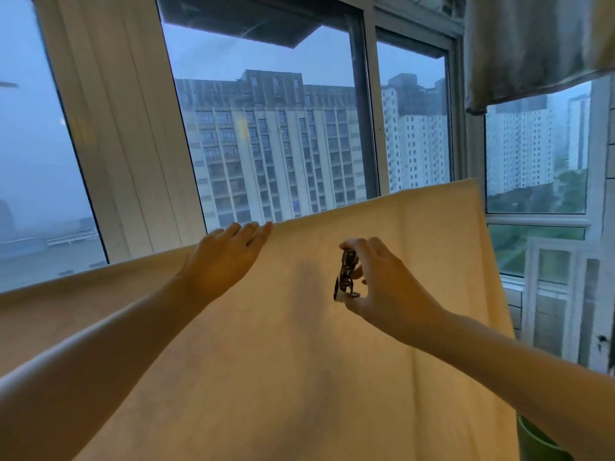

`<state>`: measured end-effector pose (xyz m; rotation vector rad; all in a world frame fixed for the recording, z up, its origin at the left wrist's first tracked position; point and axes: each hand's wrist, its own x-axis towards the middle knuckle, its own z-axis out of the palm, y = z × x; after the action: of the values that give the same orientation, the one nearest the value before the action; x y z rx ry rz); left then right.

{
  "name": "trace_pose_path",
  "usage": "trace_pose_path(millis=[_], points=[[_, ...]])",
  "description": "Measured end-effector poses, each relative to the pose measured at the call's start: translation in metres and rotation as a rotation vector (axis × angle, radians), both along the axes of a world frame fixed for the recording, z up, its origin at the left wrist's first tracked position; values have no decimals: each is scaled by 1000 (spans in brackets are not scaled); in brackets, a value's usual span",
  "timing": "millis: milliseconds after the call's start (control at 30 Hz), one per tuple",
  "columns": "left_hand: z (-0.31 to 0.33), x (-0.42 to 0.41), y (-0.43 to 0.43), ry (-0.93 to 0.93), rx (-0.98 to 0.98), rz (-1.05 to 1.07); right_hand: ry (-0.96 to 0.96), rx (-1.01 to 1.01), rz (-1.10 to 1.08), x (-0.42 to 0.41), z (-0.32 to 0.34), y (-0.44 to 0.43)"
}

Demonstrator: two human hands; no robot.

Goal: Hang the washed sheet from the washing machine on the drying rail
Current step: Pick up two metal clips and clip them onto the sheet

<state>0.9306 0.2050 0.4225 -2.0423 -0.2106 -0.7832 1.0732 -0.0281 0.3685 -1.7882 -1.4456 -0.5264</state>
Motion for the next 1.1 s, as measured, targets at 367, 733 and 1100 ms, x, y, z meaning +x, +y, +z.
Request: trace_pose_path(millis=[367,733,1100], points=[[1,92,-7,-10,-3,-42,-70,-23,-30,53,4,-7],[2,193,-25,-56,92,-114,-32,28,-169,131,14,3],[2,260,-32,-28,75,-67,-32,35,-229,189,-1,3]])
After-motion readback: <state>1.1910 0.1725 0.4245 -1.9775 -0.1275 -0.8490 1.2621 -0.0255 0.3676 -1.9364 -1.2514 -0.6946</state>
